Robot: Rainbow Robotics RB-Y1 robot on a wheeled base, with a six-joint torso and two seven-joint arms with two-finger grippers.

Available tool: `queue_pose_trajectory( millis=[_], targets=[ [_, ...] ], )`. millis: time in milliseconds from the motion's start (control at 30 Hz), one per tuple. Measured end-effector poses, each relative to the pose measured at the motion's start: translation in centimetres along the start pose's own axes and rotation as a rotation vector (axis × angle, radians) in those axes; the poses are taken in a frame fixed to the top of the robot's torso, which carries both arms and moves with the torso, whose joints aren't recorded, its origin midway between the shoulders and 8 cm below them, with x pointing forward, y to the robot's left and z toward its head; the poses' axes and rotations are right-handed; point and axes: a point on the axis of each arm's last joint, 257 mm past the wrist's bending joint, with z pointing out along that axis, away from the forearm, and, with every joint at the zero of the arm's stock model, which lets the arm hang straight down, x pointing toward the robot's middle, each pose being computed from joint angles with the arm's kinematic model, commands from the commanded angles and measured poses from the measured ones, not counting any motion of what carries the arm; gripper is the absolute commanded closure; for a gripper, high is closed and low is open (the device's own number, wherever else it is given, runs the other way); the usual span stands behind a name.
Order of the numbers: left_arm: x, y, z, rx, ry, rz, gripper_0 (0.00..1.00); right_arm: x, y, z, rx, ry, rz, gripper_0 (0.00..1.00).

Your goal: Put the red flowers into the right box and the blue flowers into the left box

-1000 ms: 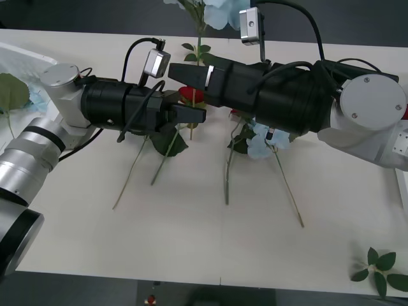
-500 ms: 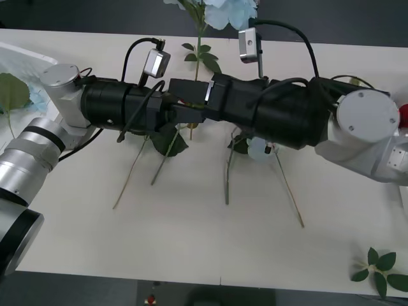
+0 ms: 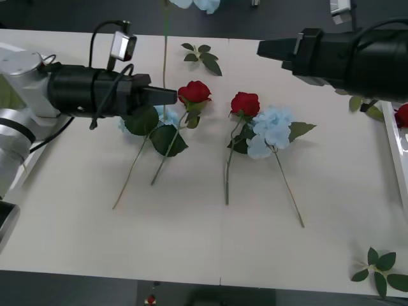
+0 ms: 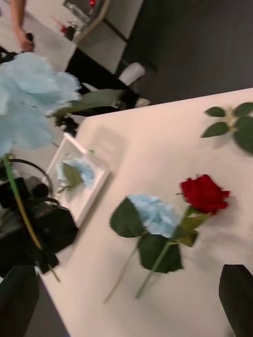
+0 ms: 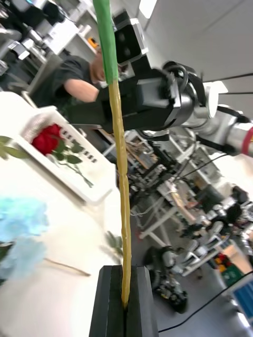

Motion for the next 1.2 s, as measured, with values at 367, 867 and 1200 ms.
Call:
queue_pose_trajectory(
  millis=[367, 867, 1200],
  targets=[
    [-2.4, 2.5, -9.7, -0.255, 0.059, 0.068, 1.00, 6.8, -12.5, -8.4, 0.429, 0.263, -0.064, 0.00],
    [-3.0, 7.0, -27.5, -0.824, 0.314, 0.110, 1.00, 16.2, -18.4, -4.1, 0.579, 0.458, -0.171, 0.00],
    [-3.4, 8.7, -36.1, -1.105, 0.438, 0.148, 1.00, 21.0, -18.9, -0.6, 0.592, 0.541, -0.083, 0.00]
  ],
)
